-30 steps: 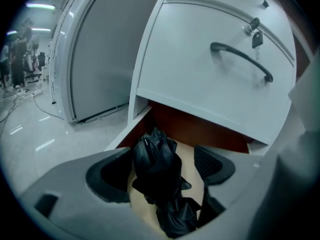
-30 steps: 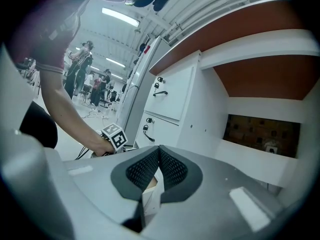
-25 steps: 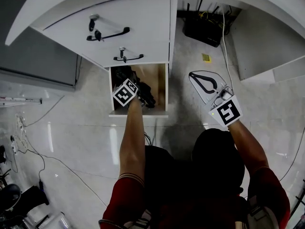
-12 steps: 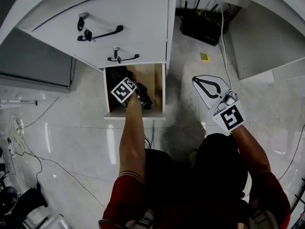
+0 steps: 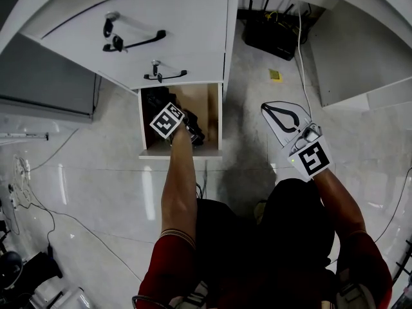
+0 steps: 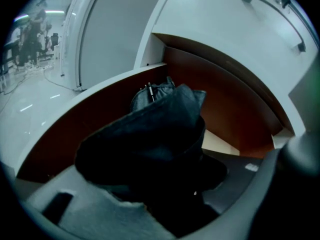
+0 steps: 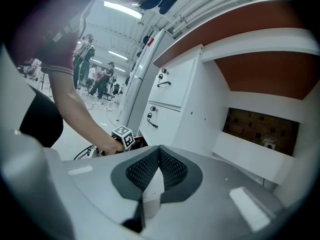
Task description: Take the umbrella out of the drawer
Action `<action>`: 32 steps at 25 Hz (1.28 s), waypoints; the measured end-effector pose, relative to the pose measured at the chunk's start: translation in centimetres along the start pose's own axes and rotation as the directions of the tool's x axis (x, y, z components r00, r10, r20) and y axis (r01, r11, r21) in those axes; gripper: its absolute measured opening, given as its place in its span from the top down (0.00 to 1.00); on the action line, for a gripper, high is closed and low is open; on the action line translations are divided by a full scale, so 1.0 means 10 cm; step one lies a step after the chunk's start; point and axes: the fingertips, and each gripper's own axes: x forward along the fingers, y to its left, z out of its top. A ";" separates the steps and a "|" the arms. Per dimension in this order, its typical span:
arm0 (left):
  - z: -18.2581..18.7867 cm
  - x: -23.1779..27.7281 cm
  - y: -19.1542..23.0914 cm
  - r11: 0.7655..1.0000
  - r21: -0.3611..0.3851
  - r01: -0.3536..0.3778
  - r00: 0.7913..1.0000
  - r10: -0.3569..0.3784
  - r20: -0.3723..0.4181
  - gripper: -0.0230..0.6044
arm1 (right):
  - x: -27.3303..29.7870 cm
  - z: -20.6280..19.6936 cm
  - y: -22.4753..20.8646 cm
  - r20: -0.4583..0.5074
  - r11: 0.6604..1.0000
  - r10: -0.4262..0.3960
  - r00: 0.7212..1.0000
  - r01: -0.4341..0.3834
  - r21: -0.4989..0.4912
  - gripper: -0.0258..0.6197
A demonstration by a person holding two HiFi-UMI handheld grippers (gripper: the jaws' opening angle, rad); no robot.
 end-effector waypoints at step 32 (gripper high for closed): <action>0.73 -1.66 -0.08 0.992 -0.065 0.109 0.951 -0.085 0.296 0.58 | 0.23 0.80 0.21 0.130 0.992 0.088 0.988 -0.099 0.083 0.94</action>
